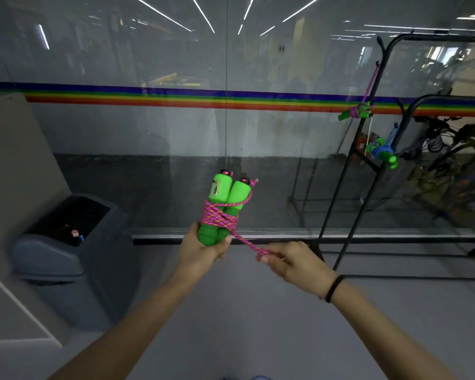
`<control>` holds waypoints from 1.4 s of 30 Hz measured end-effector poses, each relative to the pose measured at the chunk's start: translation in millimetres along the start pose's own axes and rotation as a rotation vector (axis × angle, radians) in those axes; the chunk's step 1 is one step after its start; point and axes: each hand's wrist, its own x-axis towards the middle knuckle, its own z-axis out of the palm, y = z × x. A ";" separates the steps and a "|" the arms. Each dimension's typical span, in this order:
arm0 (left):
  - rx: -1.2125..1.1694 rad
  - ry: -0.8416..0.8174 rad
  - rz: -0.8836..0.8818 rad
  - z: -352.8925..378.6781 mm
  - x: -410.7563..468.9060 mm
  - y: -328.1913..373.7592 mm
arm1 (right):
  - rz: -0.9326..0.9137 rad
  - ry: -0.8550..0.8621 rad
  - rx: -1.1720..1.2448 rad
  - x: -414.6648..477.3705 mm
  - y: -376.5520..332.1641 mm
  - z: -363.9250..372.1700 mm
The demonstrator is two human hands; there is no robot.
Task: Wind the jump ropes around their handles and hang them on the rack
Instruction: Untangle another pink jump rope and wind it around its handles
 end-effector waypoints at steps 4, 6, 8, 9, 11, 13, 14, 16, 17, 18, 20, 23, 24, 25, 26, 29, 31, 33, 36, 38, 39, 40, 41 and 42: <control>0.593 -0.014 0.025 -21.4 6.8 -9.7 | -0.006 -0.073 -0.329 -13.8 -19.5 -18.4; 0.875 -0.139 0.070 -23.0 0.0 -8.5 | -0.095 -0.089 -0.493 -15.8 -36.7 -25.9; 1.109 -0.288 0.108 -20.5 -6.9 -5.8 | -0.175 -0.069 -0.590 -13.0 -53.9 -37.7; 1.143 -0.367 0.121 -20.0 -9.2 -5.2 | -0.208 -0.058 -0.588 -9.4 -59.7 -44.3; 1.118 -0.544 0.167 -21.0 -8.5 -7.5 | -0.263 -0.082 -0.510 -0.5 -65.5 -59.5; 1.085 -0.691 0.260 -22.0 -6.8 -7.1 | -0.231 -0.151 -0.253 14.3 -57.9 -70.0; 1.036 -0.750 0.287 -22.8 -6.1 -5.2 | -0.215 -0.158 -0.112 23.2 -49.4 -70.9; 0.875 -0.819 0.304 -25.0 -6.2 1.0 | -0.160 -0.115 0.138 37.0 -33.1 -66.3; 0.778 -0.832 0.301 -27.0 -6.2 4.9 | -0.128 -0.087 0.260 41.0 -25.4 -60.6; 0.675 -0.834 0.288 -29.2 -5.4 7.3 | -0.099 -0.068 0.386 42.0 -20.4 -53.9; 0.498 -0.818 0.265 -31.8 -5.8 9.7 | -0.044 -0.030 0.620 38.5 -14.1 -33.7; 0.220 -0.714 0.223 -25.6 -14.4 9.3 | 0.068 0.050 0.920 33.0 -11.8 6.2; 0.100 -0.668 0.177 -21.3 -17.4 8.3 | 0.104 0.075 0.952 34.5 -13.0 18.2; -0.018 -0.623 0.100 -16.6 -20.1 7.2 | 0.131 0.101 0.915 36.1 -15.3 26.9; -0.133 -0.575 0.004 -11.4 -21.6 5.1 | 0.161 0.146 0.808 38.3 -16.2 33.3; -0.079 -0.393 -0.142 1.2 -21.7 4.0 | 0.237 0.260 0.253 39.8 -18.4 37.5; 0.090 -0.214 -0.122 9.8 -21.1 4.4 | 0.310 0.260 0.004 38.2 -19.7 35.4; 0.176 -0.058 -0.087 17.6 -22.9 5.0 | 0.345 0.248 -0.158 37.2 -20.5 38.0; 0.299 0.082 -0.019 25.7 -28.7 7.4 | 0.326 0.270 -0.291 34.2 -25.7 35.1; 0.315 0.111 0.002 28.4 -29.9 8.3 | 0.299 0.276 -0.330 34.5 -20.9 30.7; 0.328 0.112 0.005 29.2 -30.0 8.1 | 0.284 0.268 -0.326 34.8 -16.5 28.6; 0.341 0.100 -0.010 30.1 -29.4 6.5 | 0.263 0.256 -0.312 34.6 -11.7 27.0; 0.339 0.091 -0.028 30.7 -29.3 4.9 | 0.245 0.242 -0.292 33.7 -6.1 26.1; 0.283 0.085 -0.061 31.4 -29.0 3.2 | 0.227 0.228 -0.265 31.7 -0.2 25.7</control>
